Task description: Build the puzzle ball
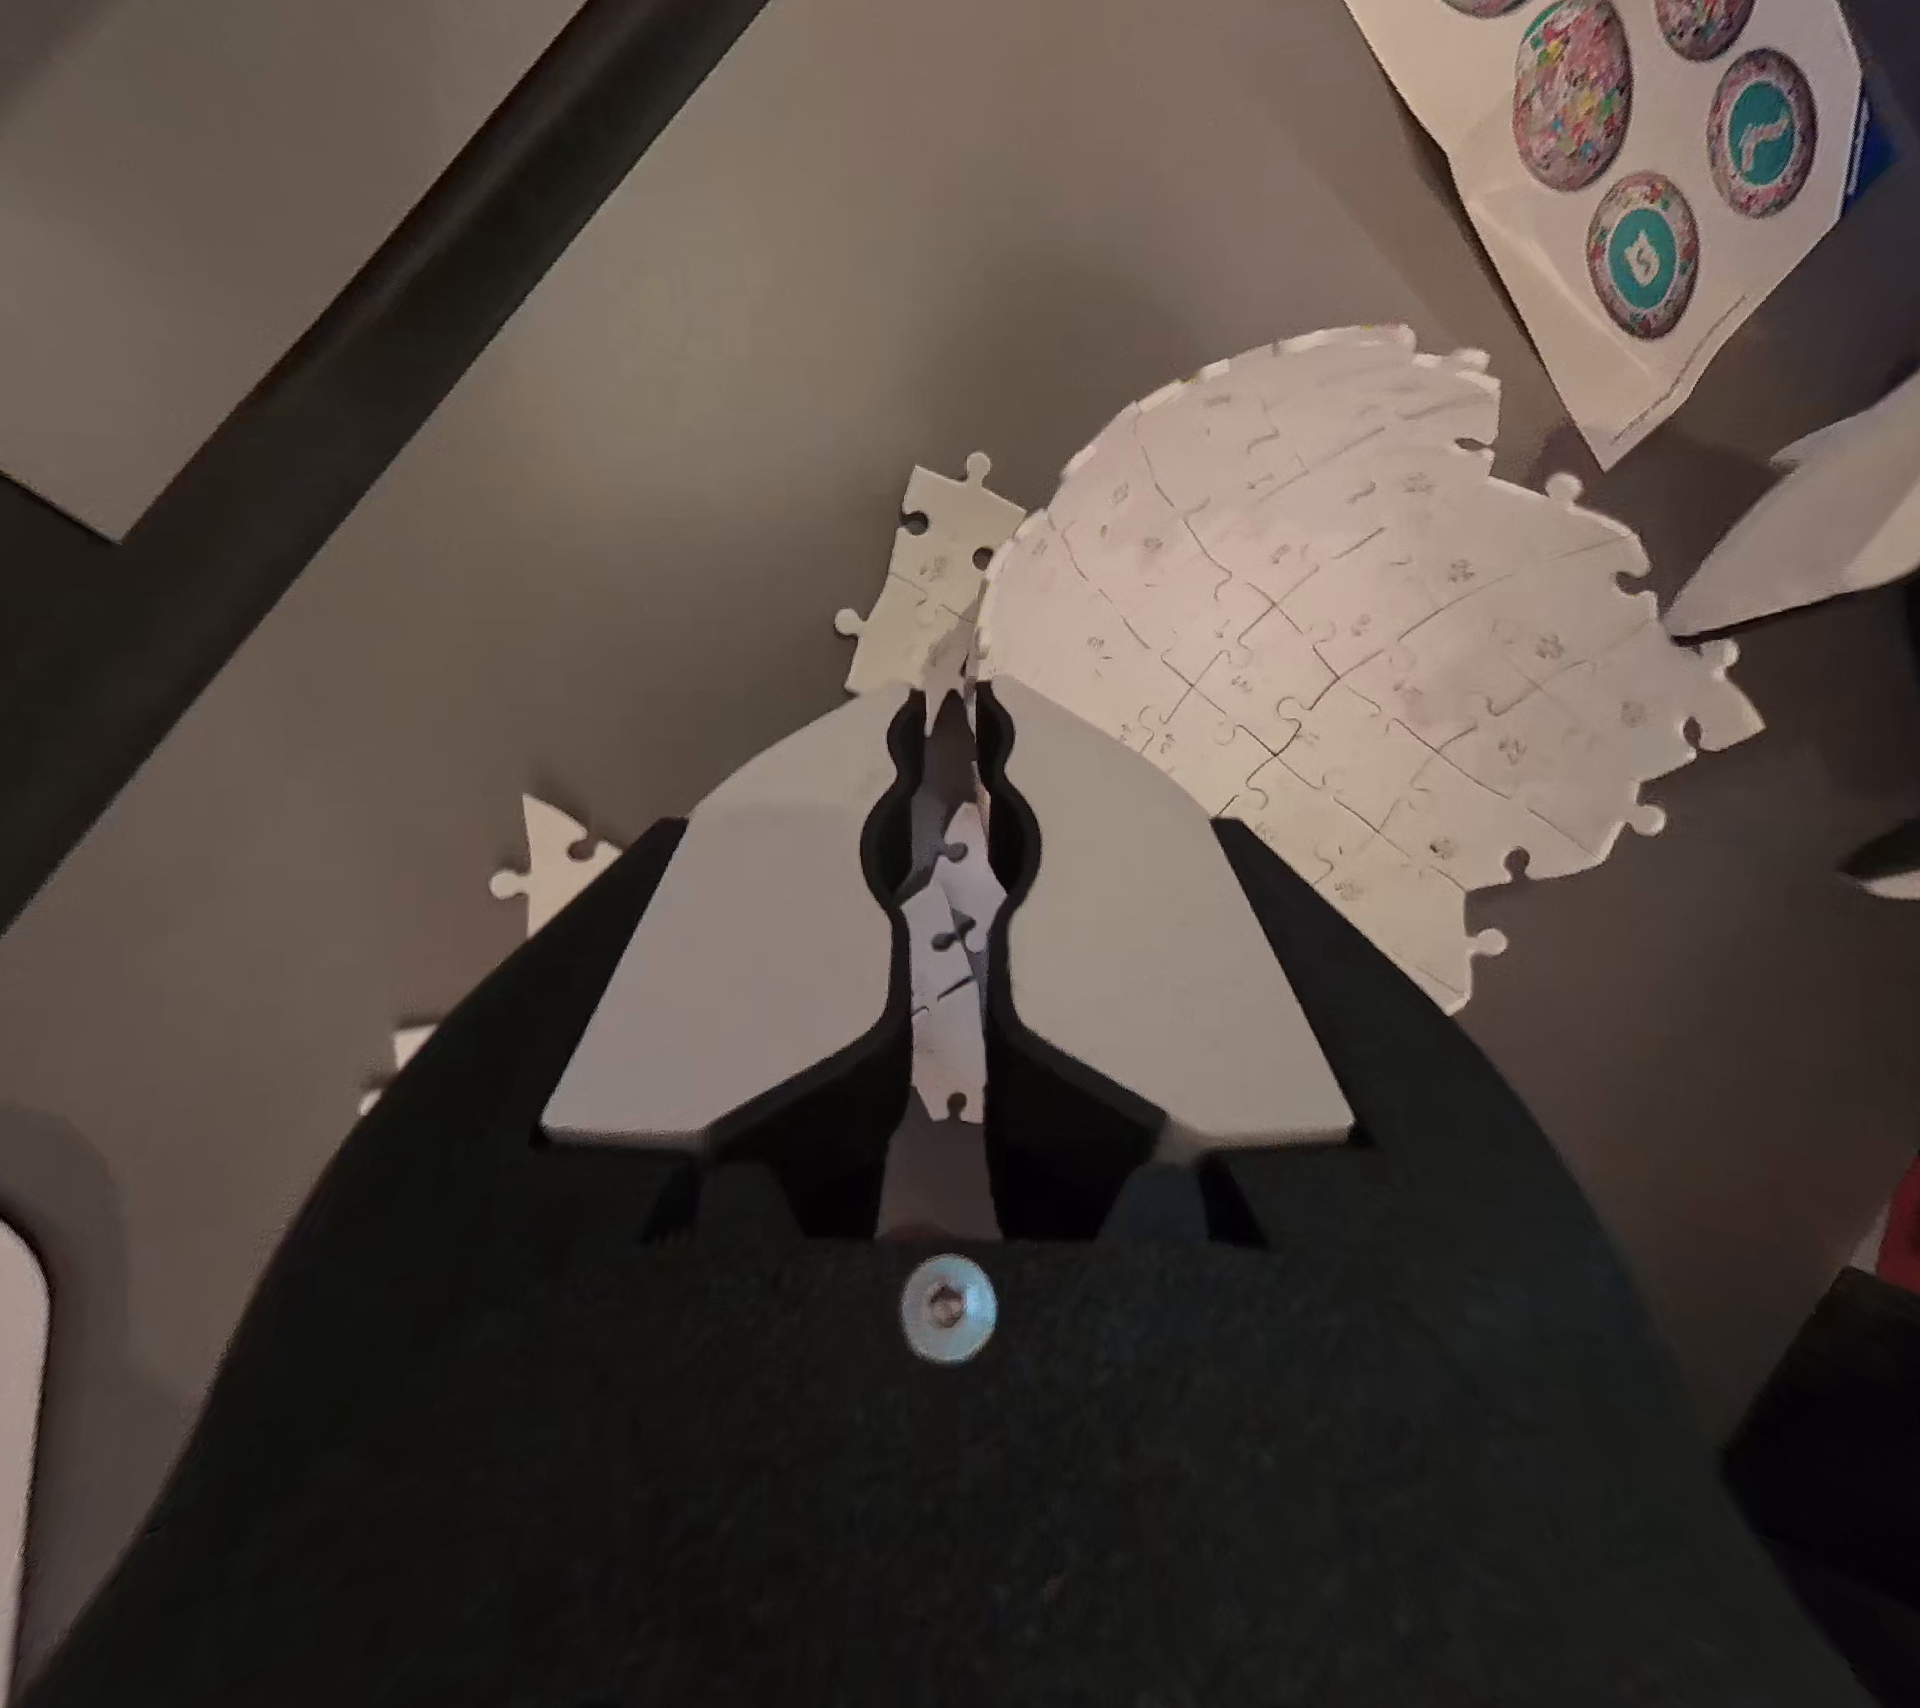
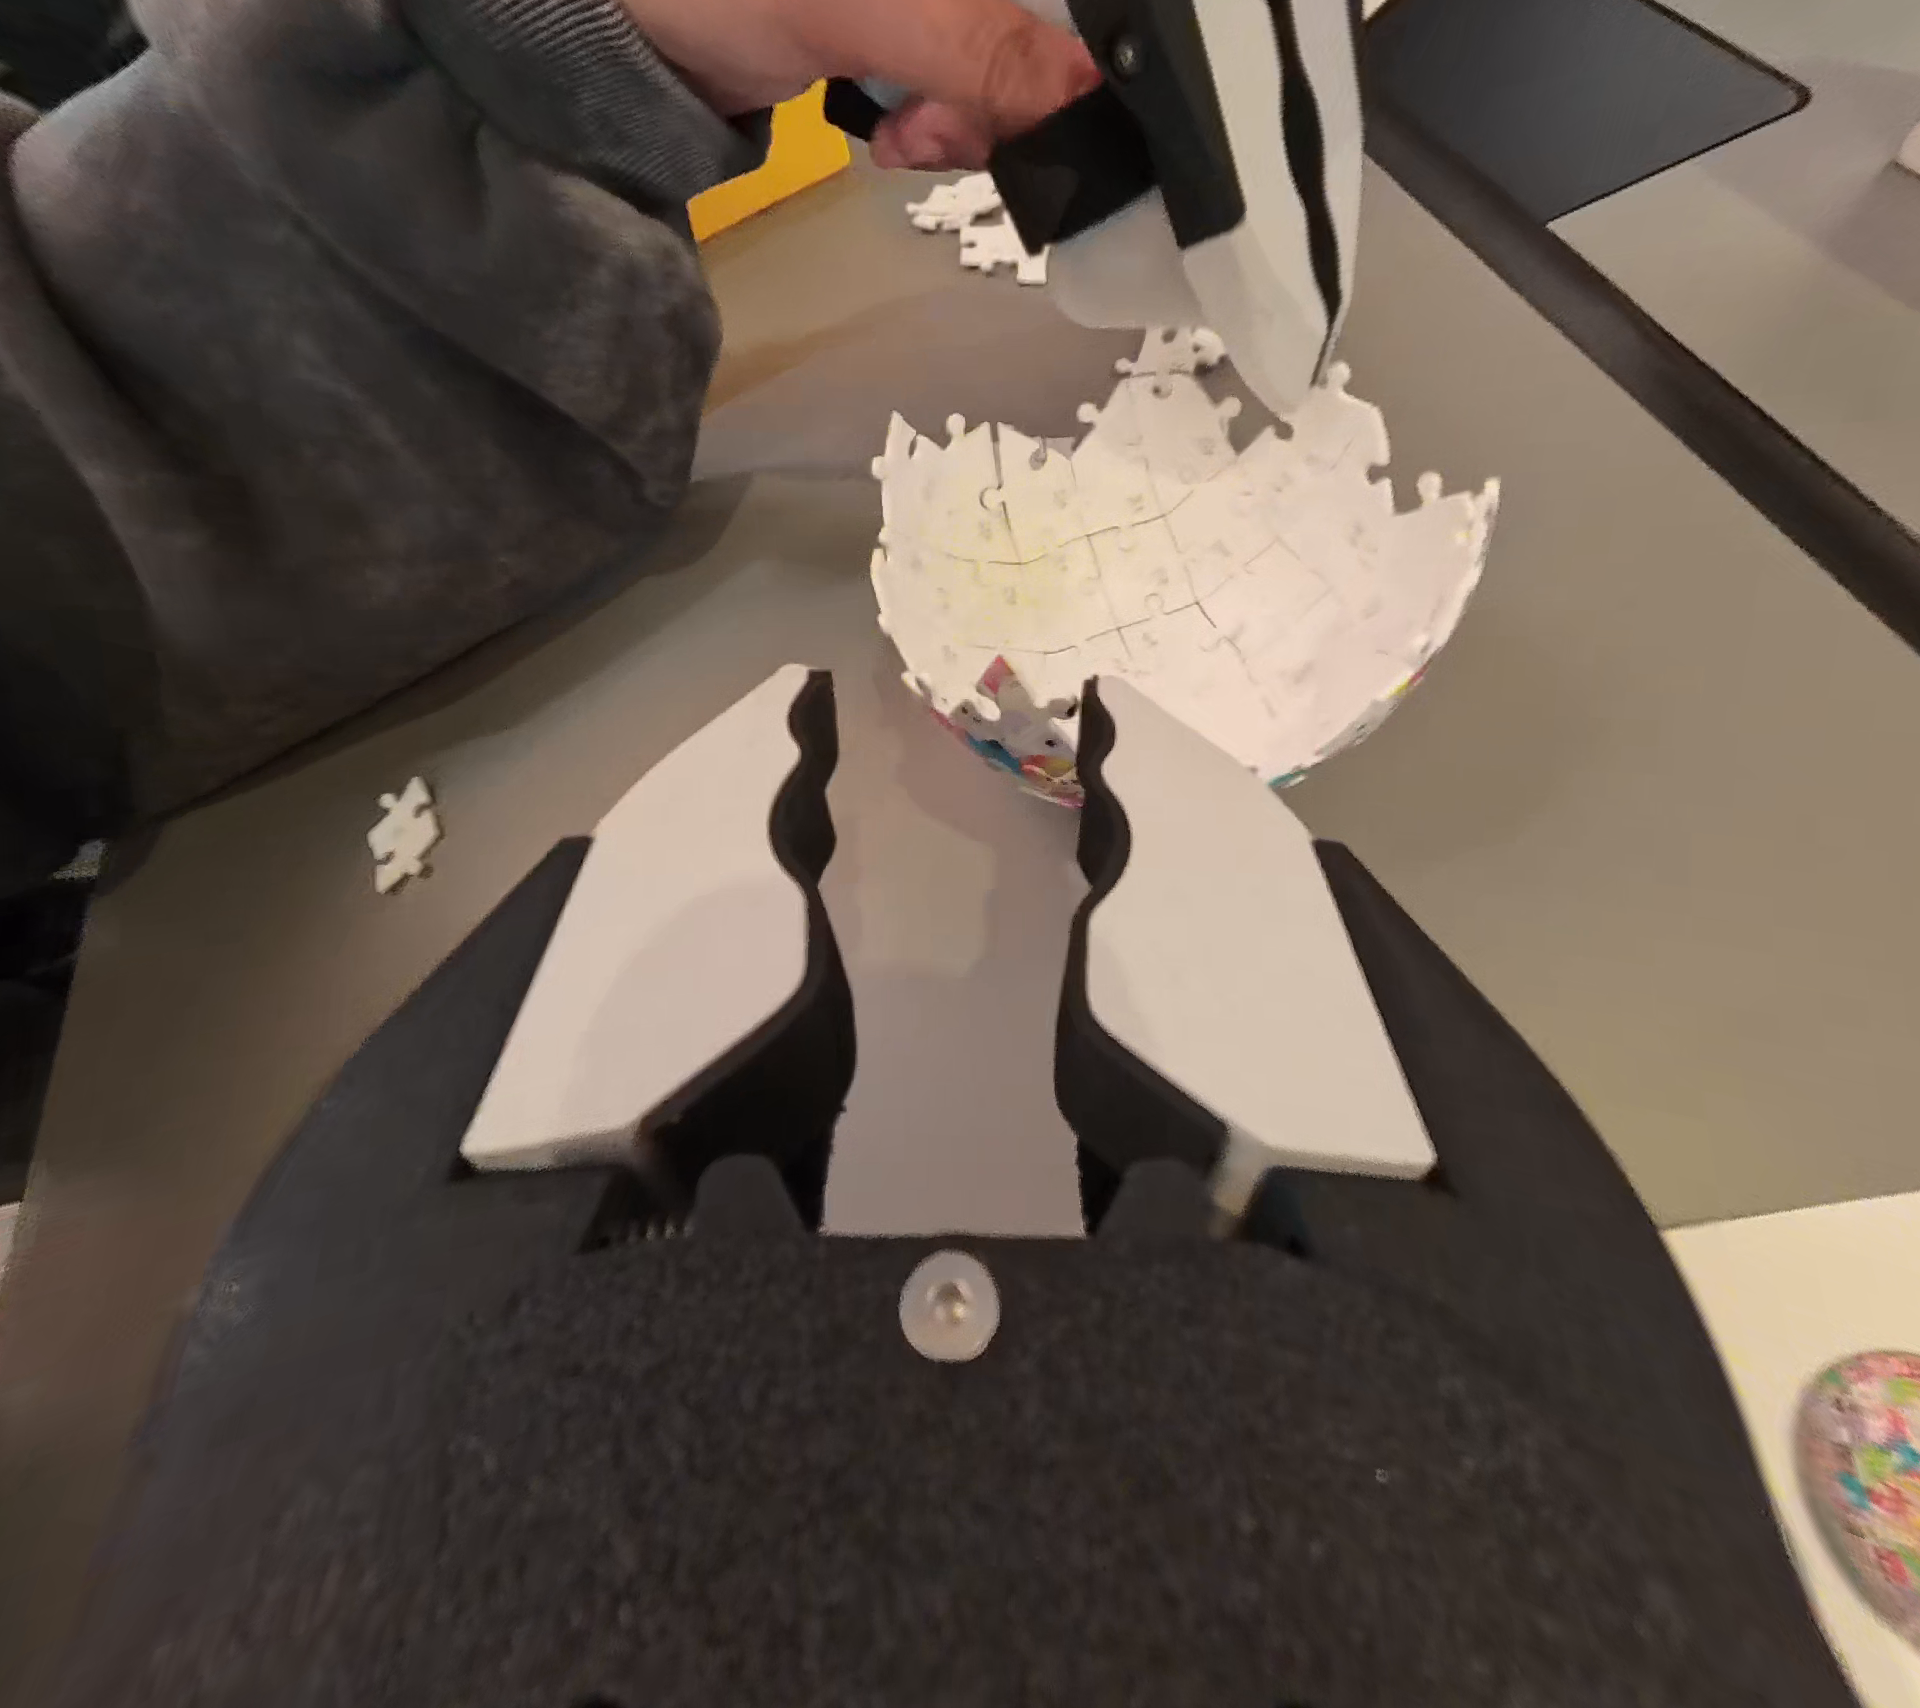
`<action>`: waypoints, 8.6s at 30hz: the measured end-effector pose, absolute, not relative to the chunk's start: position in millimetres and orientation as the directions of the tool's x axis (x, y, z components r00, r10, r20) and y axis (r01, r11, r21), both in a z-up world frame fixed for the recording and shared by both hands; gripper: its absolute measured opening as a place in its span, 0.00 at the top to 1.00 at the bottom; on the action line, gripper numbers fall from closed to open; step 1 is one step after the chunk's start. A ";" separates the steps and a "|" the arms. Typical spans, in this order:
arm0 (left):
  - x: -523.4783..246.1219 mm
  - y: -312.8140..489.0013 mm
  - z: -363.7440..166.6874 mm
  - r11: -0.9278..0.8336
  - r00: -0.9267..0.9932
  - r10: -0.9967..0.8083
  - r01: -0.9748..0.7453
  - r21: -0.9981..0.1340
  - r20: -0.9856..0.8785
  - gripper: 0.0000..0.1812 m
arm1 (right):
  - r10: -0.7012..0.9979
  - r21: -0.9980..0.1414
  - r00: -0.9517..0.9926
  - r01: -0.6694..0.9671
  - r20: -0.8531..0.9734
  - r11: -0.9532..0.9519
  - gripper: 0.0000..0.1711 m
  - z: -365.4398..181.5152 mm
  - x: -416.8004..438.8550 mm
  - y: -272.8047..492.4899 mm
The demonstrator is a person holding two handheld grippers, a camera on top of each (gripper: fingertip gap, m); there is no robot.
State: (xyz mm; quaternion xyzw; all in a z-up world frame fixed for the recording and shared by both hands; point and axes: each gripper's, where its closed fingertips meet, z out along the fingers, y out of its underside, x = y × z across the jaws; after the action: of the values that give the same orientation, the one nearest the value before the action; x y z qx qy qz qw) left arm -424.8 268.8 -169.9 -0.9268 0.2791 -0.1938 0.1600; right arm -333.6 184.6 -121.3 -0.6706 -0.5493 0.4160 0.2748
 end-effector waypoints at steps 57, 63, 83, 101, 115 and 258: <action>-468.9 263.3 -149.3 -0.546 0.632 -0.589 0.148 -0.825 0.503 0.87 | 0.883 -0.348 -0.415 0.879 -0.218 0.327 0.96 -158.8 -411.4 280.8; -468.3 263.2 -150.0 -0.549 0.632 -0.589 0.144 -0.823 0.504 0.87 | 0.881 -0.286 -0.435 0.882 -0.185 0.376 0.94 -172.7 -413.1 278.1; -466.9 263.3 -151.9 -0.562 0.626 -0.589 0.138 -0.815 0.512 0.87 | 0.955 -0.101 -0.156 0.986 -0.253 0.135 0.98 -177.7 -374.0 276.2; -466.2 263.1 -153.1 -0.565 0.629 -0.586 0.134 -0.814 0.511 0.87 | 0.980 -0.170 -0.015 0.985 -0.198 -0.019 0.89 -159.1 -359.6 278.0; -465.8 263.8 -155.3 -0.574 0.636 -0.578 0.129 -0.809 0.512 0.86 | 0.977 -0.088 -0.027 0.996 -0.210 0.009 0.98 -174.2 -358.3 268.0; -305.7 4.6 -99.9 -0.545 0.568 -0.622 0.182 -0.819 0.539 0.91 | 0.866 -0.623 -0.465 0.737 -0.184 0.263 0.99 -73.4 -313.0 33.2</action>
State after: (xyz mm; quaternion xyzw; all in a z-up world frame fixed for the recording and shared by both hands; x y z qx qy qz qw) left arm -305.7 4.6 -99.9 -0.7598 0.1448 -0.4417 0.4546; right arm -313.0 33.2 -73.4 -0.5081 -0.7887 0.3321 0.0975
